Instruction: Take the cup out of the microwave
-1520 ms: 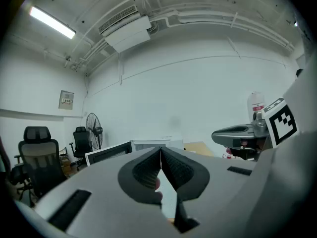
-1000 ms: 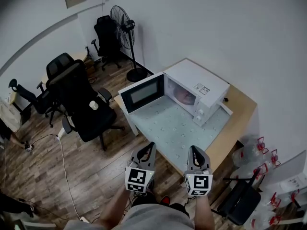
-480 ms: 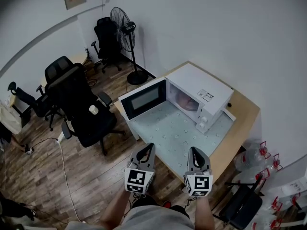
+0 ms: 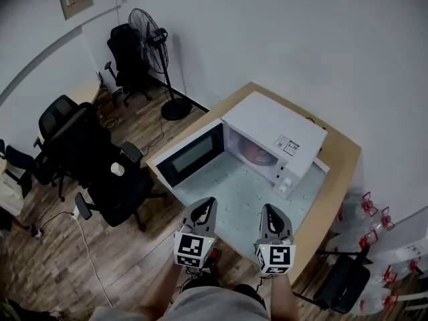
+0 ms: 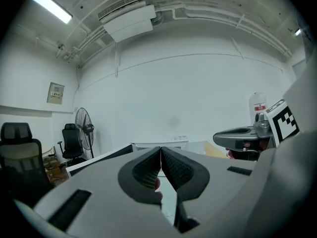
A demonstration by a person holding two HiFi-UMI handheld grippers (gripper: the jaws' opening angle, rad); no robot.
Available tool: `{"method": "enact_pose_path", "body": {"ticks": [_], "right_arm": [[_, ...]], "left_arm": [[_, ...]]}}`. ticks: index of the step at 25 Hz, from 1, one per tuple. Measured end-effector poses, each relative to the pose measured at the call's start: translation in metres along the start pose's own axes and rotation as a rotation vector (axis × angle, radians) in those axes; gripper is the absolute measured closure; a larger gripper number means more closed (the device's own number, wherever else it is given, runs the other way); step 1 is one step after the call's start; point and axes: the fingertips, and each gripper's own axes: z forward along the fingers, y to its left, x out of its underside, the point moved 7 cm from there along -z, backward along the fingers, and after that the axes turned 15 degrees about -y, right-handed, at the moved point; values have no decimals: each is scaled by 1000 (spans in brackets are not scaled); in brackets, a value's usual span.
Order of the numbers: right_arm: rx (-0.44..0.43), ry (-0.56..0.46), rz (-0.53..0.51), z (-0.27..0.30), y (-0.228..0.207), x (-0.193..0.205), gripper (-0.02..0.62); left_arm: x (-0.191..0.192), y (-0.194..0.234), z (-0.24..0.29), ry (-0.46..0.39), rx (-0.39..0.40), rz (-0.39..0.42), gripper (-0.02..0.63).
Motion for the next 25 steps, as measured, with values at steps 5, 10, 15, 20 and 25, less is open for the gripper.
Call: {"method": "enact_pose_path", "body": {"ticks": [5, 10, 15, 20, 25], "right_arm": [[71, 27, -10, 32, -5, 11, 578], [141, 40, -28, 58, -10, 19, 578], [202, 53, -44, 78, -15, 28, 578], [258, 68, -46, 91, -19, 39, 578], [297, 93, -51, 105, -23, 56, 578]], "left_arm": [[8, 24, 42, 4, 77, -11, 583], [18, 44, 79, 7, 148, -26, 583], [27, 57, 110, 10, 212, -33, 583], [38, 66, 136, 13, 270, -49, 583], [57, 73, 161, 37, 307, -50, 583]]}}
